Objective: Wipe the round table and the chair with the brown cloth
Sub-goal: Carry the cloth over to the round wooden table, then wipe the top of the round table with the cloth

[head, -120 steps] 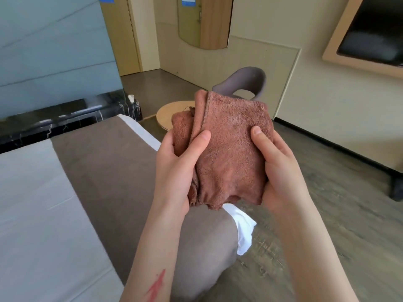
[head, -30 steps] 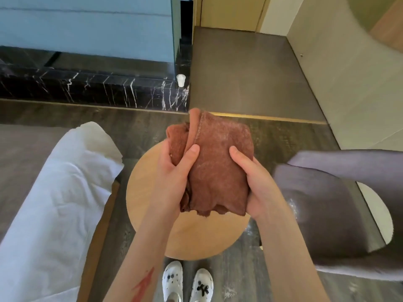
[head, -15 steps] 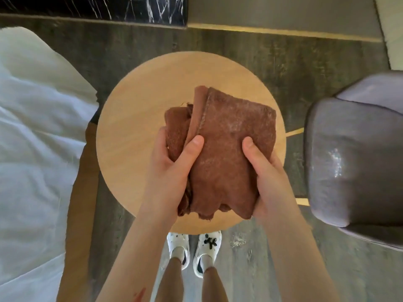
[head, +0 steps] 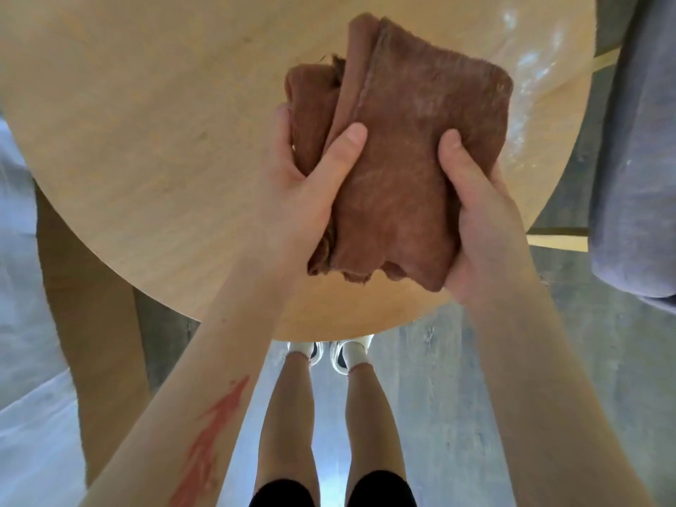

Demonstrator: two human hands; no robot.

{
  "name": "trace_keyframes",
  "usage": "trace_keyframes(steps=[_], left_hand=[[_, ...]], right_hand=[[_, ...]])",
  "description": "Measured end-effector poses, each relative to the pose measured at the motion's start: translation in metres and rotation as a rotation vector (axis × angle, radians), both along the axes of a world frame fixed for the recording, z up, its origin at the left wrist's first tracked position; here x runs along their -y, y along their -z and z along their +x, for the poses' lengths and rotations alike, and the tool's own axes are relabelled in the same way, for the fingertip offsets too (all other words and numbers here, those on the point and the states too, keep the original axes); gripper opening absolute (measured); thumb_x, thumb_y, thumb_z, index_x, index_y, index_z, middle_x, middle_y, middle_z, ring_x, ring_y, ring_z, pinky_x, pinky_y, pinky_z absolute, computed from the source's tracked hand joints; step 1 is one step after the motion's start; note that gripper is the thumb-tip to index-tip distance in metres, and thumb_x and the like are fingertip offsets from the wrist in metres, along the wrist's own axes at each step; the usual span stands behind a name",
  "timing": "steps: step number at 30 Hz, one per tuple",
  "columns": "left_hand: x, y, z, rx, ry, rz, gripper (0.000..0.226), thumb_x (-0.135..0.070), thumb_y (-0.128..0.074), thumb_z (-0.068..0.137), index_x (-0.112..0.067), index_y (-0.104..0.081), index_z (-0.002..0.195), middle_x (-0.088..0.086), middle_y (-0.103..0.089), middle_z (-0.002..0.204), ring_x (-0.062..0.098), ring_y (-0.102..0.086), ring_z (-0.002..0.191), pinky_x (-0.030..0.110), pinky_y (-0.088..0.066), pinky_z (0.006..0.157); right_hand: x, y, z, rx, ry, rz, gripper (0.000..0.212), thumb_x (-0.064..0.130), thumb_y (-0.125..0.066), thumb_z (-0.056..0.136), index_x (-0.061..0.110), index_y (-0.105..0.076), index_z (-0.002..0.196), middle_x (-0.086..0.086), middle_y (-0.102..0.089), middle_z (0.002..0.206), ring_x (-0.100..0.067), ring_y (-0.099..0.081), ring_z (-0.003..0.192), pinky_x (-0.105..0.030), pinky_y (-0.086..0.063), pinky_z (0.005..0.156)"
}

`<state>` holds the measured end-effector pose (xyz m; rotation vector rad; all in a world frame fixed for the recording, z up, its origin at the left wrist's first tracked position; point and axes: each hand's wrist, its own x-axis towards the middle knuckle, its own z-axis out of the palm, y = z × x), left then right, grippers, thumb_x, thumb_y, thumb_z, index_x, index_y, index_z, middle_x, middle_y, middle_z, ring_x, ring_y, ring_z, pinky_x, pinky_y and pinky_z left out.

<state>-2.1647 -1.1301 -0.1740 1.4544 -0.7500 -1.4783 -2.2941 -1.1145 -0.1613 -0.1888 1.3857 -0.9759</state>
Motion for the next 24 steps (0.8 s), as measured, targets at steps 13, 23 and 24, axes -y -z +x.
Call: trace_keyframes(steps=[13, 23, 24], left_hand=[[0.019, 0.001, -0.001, 0.068, 0.066, 0.000, 0.014, -0.025, -0.062, 0.079, -0.028, -0.054, 0.090, -0.009, -0.064, 0.089, 0.006, -0.063, 0.086, 0.031, -0.054, 0.080], [0.042, 0.060, -0.007, 1.095, 0.553, -0.197, 0.045, -0.035, -0.026, 0.096, -0.019, -0.046, 0.133, 0.006, -0.023, 0.155, 0.028, -0.004, 0.145, 0.057, -0.003, 0.114], [0.042, 0.068, -0.008, 1.187, 0.622, -0.176, 0.047, -0.035, -0.024, 0.097, -0.020, -0.034, 0.140, 0.006, -0.015, 0.157, 0.027, 0.000, 0.145, 0.060, 0.001, 0.113]], right_hand=[[0.012, -0.004, 0.001, 0.112, 0.018, -0.089, 0.025, 0.008, -0.063, 0.080, 0.027, -0.063, 0.095, 0.004, -0.075, 0.089, -0.019, -0.071, 0.090, -0.042, -0.059, 0.072], [0.017, -0.003, -0.024, -0.155, 0.168, -0.091, 0.036, 0.002, -0.059, 0.081, 0.035, -0.059, 0.097, 0.008, -0.071, 0.100, -0.019, -0.065, 0.104, -0.057, -0.049, 0.091], [0.016, -0.004, -0.026, -0.234, 0.203, -0.132, 0.038, 0.004, -0.060, 0.080, 0.035, -0.057, 0.101, 0.007, -0.067, 0.106, -0.018, -0.062, 0.108, -0.053, -0.047, 0.096]])
